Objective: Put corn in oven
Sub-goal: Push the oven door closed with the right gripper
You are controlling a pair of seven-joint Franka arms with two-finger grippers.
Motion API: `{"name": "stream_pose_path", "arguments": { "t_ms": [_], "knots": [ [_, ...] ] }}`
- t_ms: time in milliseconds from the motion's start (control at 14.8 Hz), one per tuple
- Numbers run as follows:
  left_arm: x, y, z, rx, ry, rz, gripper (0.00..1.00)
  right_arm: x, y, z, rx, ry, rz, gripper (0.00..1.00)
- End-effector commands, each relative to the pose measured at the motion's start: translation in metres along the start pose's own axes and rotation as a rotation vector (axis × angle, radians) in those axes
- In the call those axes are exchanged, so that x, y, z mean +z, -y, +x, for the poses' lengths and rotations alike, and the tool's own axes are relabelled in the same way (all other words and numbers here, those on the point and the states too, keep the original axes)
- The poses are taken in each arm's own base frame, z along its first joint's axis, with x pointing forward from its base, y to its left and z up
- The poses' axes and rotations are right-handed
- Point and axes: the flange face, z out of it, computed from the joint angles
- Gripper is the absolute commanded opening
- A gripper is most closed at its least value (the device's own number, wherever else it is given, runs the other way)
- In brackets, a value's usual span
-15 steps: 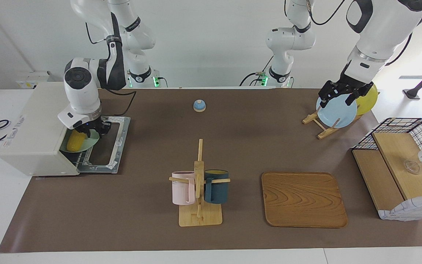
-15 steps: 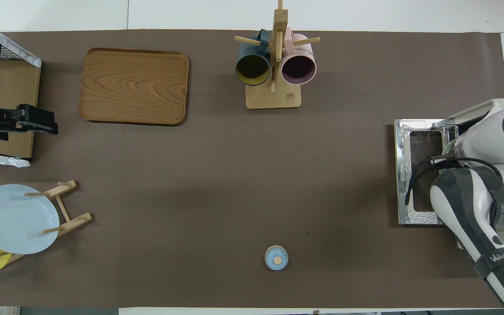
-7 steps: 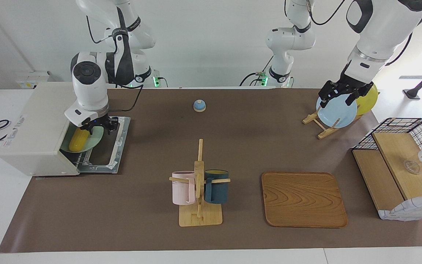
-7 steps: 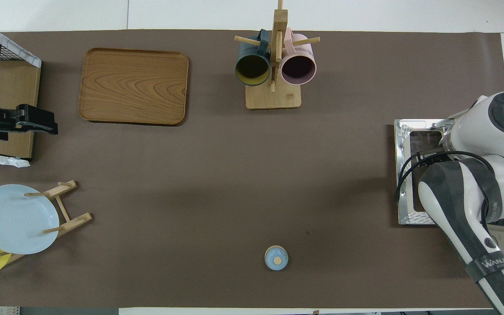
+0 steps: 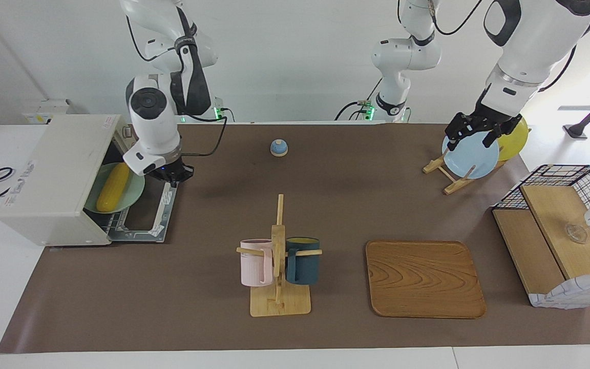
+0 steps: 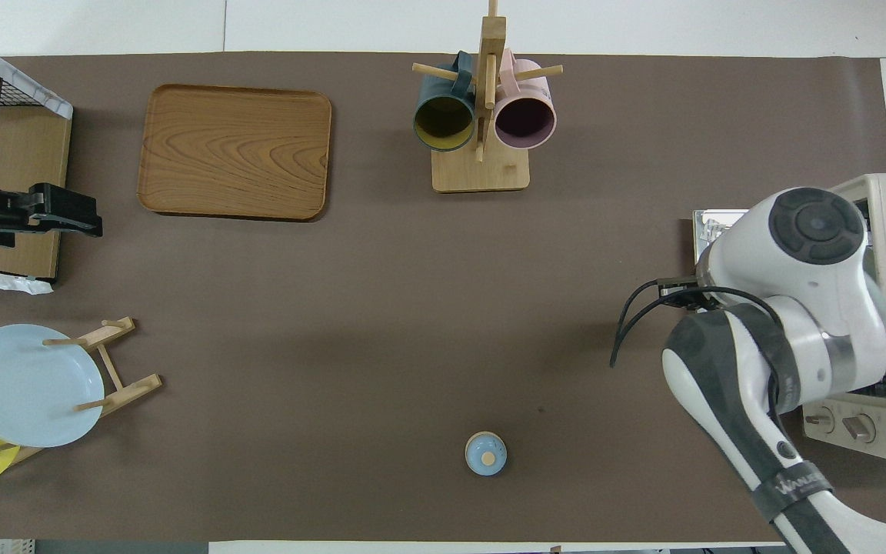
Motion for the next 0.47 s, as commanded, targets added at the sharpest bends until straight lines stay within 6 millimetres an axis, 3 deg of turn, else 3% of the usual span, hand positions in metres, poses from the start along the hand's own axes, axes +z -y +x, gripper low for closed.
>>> {"name": "stream_pose_path", "arguments": {
  "t_ms": [0, 271, 406],
  "knots": [
    [-0.002, -0.001, 0.001, 0.002, -0.011, -0.01, 1.0, 0.044, 0.001, -0.026, 0.018, -0.034, 0.034, 0.0],
    [-0.001, -0.001, 0.001, 0.003, -0.011, -0.01, 1.0, 0.072, -0.005, -0.051, 0.016, -0.004, 0.033, 0.0],
    [-0.002, -0.001, 0.001, 0.002, -0.011, -0.01, 1.0, 0.083, -0.019, -0.059, 0.036, 0.01, 0.035, 0.0]
  ]
}}
